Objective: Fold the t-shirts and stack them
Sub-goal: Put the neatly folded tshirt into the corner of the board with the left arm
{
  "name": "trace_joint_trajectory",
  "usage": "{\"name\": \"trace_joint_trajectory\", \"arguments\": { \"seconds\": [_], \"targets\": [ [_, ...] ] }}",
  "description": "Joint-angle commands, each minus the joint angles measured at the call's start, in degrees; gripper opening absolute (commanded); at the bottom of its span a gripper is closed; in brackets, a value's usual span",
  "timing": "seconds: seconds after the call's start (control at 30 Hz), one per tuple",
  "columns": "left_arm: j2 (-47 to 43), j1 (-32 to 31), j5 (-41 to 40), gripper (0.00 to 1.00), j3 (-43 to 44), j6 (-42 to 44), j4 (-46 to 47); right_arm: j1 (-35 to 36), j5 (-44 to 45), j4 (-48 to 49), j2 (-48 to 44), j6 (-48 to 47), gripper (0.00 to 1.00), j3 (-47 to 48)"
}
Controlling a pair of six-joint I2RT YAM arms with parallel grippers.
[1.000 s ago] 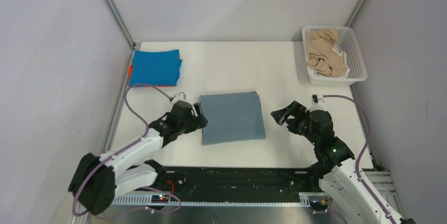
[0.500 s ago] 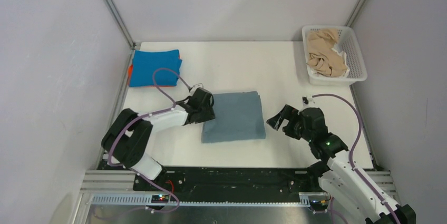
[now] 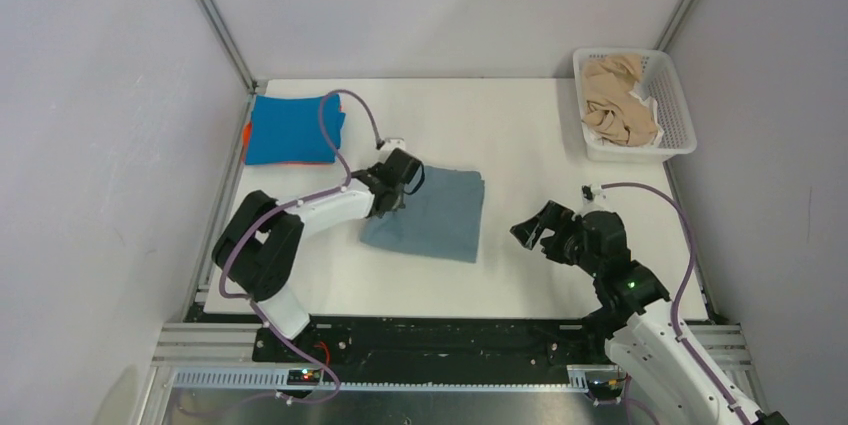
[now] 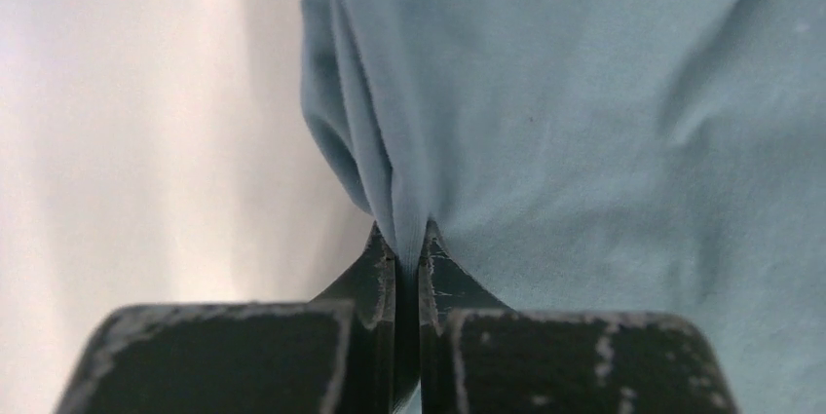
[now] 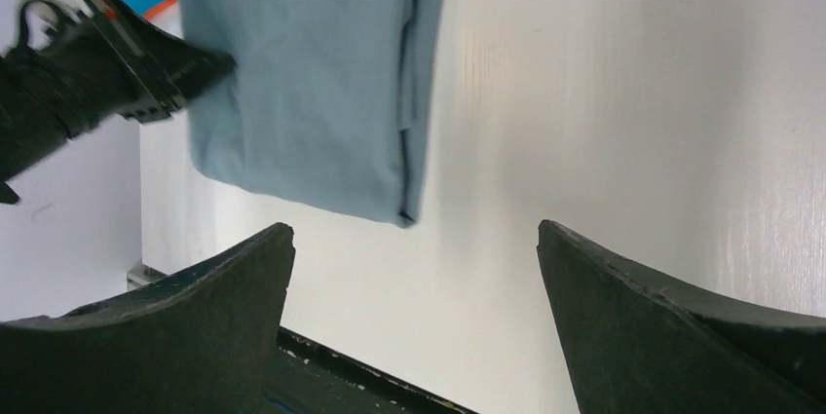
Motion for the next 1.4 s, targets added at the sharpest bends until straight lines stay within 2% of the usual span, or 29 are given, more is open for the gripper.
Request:
{"name": "trace_joint_trajectory", "arguments": {
  "seconds": [0.0, 0.2, 0.4, 0.73, 0.97, 1.37],
  "targets": [
    [0.29, 4.32, -13.67, 0.00, 7.97, 17.57, -1.74, -0.20, 1.55, 0.14, -0.32, -1.27, 0.99, -0.23],
    [5.79, 8.00, -14.84, 0.00, 18.71, 32.50, 1.72, -0.28, 2.50, 1.08, 0.87, -1.72, 1.00, -0.54],
    [9.43, 13.79, -14.66, 0.00, 26.75, 38.45, 1.81, -0.60, 3.63, 1.66, 2.90, -2.33, 0.99, -0.64],
    [16.46, 23.26, -14.53, 0.00, 41.01, 37.83, 1.61, -1.11, 4.95, 2.06, 4.80, -2.57, 0.99, -0.66],
    [18.62, 24.30, -14.51, 0.00, 46.62, 38.77, 1.57, -1.65, 4.97, 2.65, 6.96, -2.40, 0.99, -0.66],
    [12.55, 24.33, -14.92, 0.00, 50.12, 45.28, 1.57, -2.79, 7.40, 1.23, 6.24, -2.53, 0.99, -0.66]
  ]
}}
